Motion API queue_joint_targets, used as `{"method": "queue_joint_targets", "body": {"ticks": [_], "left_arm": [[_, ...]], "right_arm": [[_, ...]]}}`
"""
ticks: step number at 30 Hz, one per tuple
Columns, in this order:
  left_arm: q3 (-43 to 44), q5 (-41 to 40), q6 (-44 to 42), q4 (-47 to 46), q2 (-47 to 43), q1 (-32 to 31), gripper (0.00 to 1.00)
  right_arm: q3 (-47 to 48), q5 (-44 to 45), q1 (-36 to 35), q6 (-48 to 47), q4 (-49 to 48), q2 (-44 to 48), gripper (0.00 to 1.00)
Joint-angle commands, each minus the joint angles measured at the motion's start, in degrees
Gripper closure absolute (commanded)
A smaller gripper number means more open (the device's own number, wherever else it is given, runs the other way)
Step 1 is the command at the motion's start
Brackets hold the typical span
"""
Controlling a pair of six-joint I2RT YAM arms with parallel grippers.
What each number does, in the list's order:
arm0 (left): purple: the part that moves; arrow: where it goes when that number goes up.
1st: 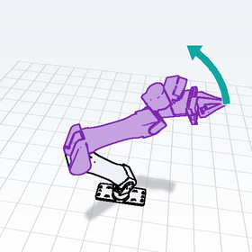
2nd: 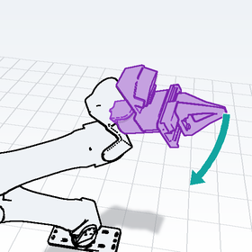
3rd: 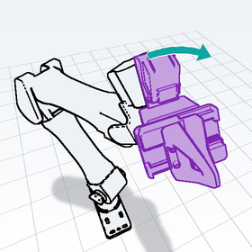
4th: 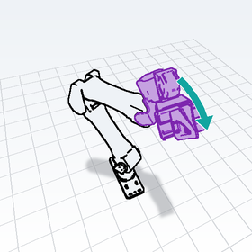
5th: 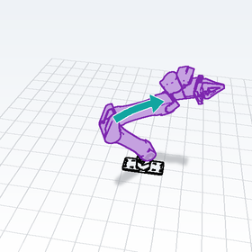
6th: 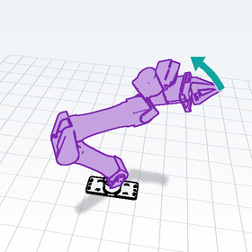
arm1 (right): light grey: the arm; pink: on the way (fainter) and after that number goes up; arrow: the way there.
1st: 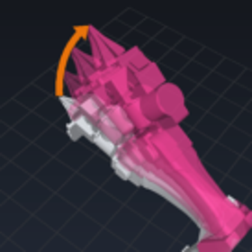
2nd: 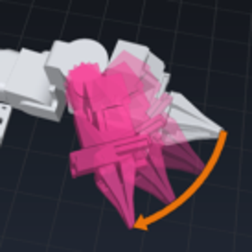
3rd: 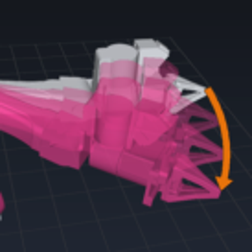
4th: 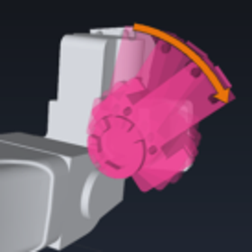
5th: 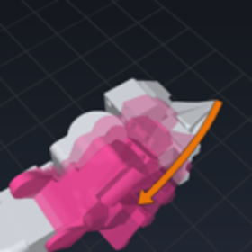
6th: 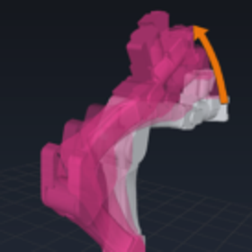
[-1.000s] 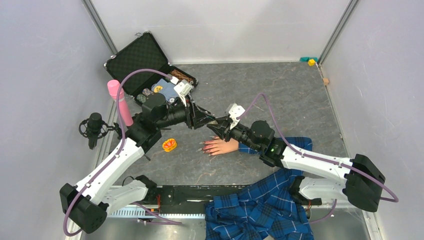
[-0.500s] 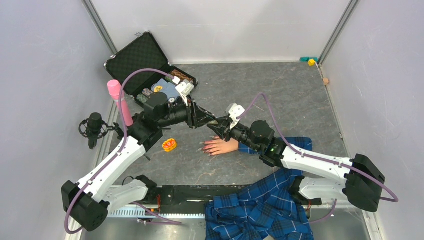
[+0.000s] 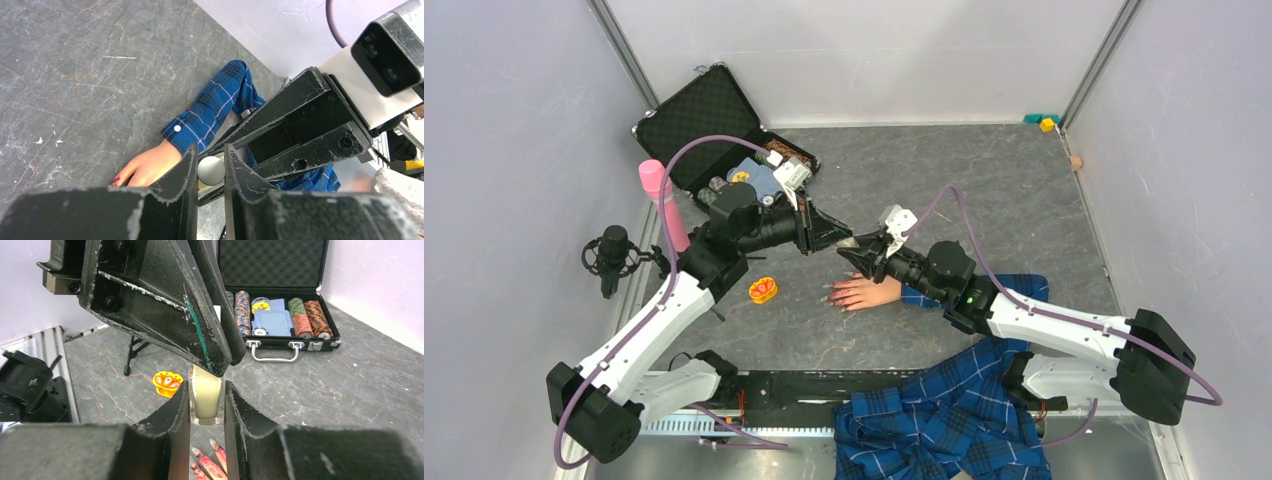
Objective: Paint the nails
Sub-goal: Screw the nail polish bottle.
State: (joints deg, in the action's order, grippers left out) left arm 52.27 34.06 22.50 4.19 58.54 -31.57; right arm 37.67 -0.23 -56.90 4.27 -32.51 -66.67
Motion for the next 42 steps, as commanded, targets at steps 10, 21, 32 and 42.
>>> {"method": "queue_joint_targets", "body": {"ticks": [10, 21, 32, 42], "left_arm": [[5.06, 23.1, -2.02, -1.16, -3.08, -0.51, 0.98], [5.52, 27.73, -3.31, -1.13, -4.23, -3.01, 0.98], [3.98, 28.62, -3.08, -3.92, -5.12, -7.45, 0.98], [5.21, 6.17, -9.87, 2.32, -11.64, -7.37, 0.07]], "right_arm": [[-3.9, -20.33, 6.37, 16.36, -19.59, 5.28, 1.0], [-5.06, -31.56, 8.48, 28.04, -33.93, 4.45, 1.0], [-5.15, -33.12, 8.51, 30.78, -36.87, 4.05, 1.0], [-4.1, -28.0, 8.56, 21.16, -22.31, 8.45, 1.0]]}}
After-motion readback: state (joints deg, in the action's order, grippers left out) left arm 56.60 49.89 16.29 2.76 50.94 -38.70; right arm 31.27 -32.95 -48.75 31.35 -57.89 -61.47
